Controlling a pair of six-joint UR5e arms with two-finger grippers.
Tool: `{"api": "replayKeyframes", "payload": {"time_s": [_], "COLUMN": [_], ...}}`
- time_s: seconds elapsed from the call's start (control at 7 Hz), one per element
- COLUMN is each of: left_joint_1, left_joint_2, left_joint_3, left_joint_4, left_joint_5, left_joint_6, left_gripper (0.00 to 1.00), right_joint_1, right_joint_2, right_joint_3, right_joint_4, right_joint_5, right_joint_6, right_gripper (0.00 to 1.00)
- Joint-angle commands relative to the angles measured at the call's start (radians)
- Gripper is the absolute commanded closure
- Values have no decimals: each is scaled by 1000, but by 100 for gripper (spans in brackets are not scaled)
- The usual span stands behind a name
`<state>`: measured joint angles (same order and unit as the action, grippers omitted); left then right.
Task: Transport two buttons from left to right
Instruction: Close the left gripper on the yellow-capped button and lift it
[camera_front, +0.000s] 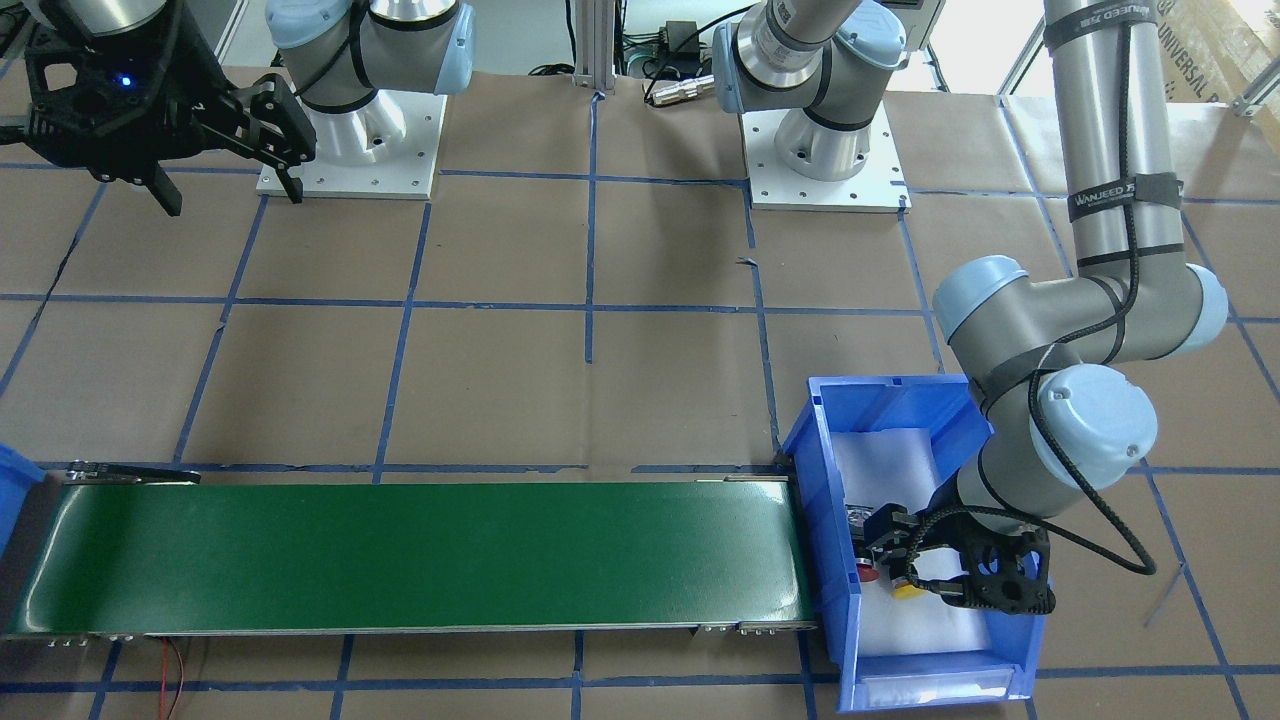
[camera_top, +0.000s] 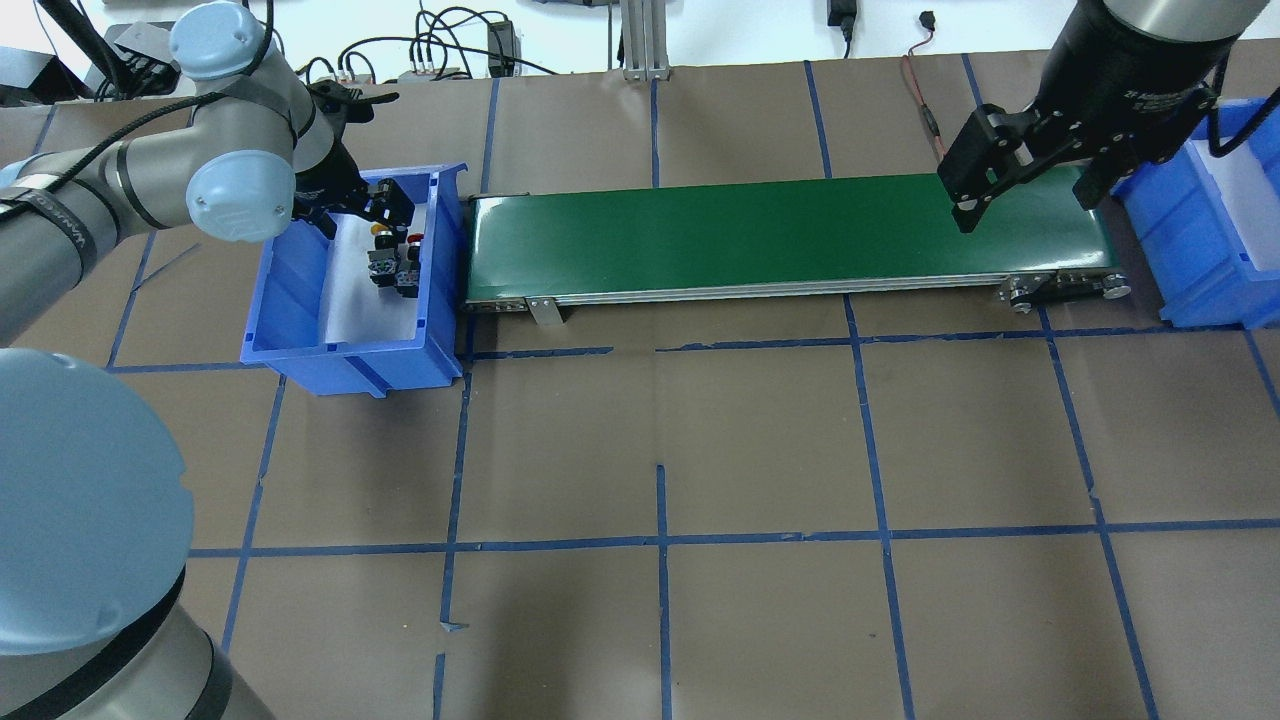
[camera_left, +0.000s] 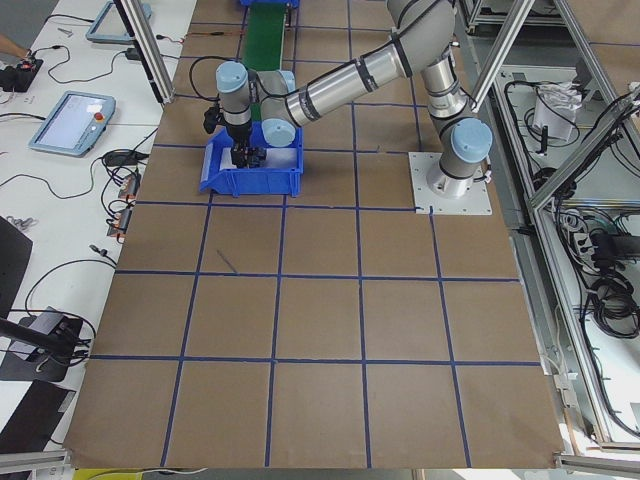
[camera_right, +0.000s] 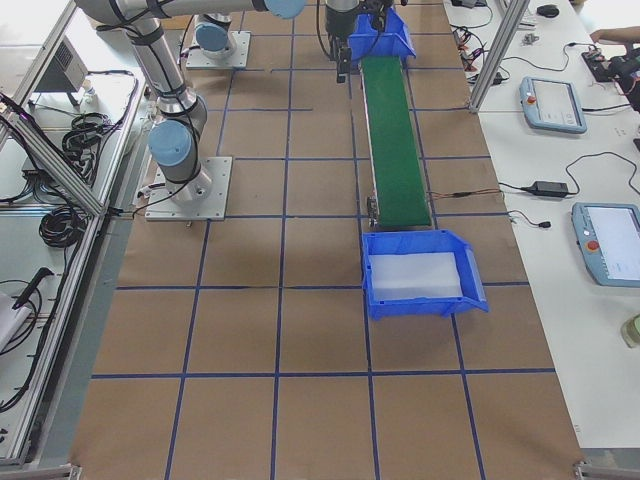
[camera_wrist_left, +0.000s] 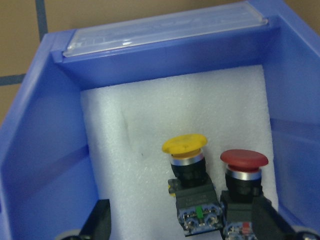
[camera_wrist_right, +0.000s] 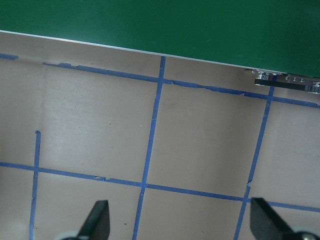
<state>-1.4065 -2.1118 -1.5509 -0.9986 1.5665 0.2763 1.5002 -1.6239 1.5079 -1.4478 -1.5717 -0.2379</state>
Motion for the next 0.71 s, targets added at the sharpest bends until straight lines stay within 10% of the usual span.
{"api": "replayKeyframes", "payload": {"time_s": [0.0,0.57], "left_joint_1": [3,3], "left_joint_2": [-20,-28], "left_joint_3": [2,0], "left_joint_4": [8,34], "left_joint_5": [1,0], "left_joint_6": [4,6], "left_gripper": [2,7], "right_joint_1": [0,0], "right_joint_2": [-1,-2], "right_joint_3": [0,0], "right_joint_4": [0,1], "right_joint_5": [-2,-1], "right_joint_6": [0,-1], "right_gripper": [0,0]}}
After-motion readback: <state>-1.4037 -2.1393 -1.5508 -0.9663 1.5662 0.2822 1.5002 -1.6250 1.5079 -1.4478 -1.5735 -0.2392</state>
